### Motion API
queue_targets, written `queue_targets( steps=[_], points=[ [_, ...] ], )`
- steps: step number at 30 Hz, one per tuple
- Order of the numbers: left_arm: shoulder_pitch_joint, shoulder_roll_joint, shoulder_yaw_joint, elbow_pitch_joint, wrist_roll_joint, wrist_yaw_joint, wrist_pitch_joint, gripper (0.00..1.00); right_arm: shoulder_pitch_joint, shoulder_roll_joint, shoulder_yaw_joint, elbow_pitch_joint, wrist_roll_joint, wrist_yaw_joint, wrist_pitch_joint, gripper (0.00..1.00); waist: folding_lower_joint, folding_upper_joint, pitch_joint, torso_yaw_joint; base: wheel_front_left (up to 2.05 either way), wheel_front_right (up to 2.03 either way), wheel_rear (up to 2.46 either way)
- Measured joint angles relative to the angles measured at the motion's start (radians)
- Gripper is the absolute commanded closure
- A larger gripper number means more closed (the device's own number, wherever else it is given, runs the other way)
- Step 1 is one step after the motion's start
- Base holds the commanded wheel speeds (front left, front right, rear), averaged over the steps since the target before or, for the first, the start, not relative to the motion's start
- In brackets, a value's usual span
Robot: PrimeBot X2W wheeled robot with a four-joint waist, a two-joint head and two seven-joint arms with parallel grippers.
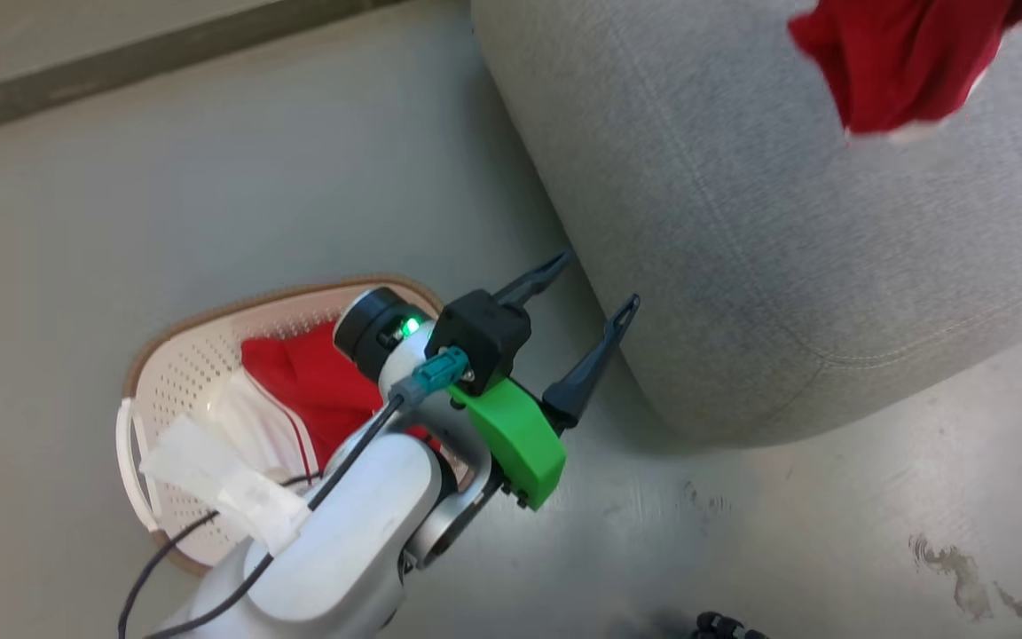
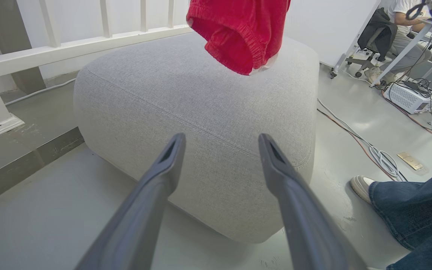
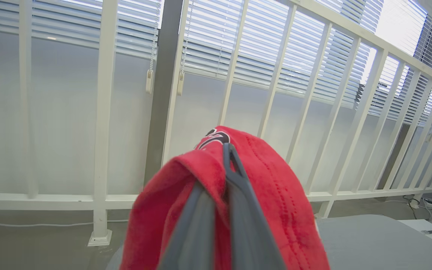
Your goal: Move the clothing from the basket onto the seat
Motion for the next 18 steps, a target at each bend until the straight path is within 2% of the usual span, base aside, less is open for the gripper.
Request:
queue_targets(
  steps=[14,18],
  points=[
    [-0.111,0.022,0.008,-0.071,0.051,0.0,0.059,0.0,-0.229,-0.058,-0.06,0.106,0.012,-0.002,0.082,1.0,0.0001,0.0,0.18,0.053,0.0,0.0,0.0],
    [-0.128,0.035,0.009,-0.086,0.058,0.0,0.072,0.0,-0.248,-0.066,-0.093,0.153,0.021,-0.017,0.086,1.0,0.0001,0.0,0.229,0.067,0.0,0.0,0.0]
  ],
)
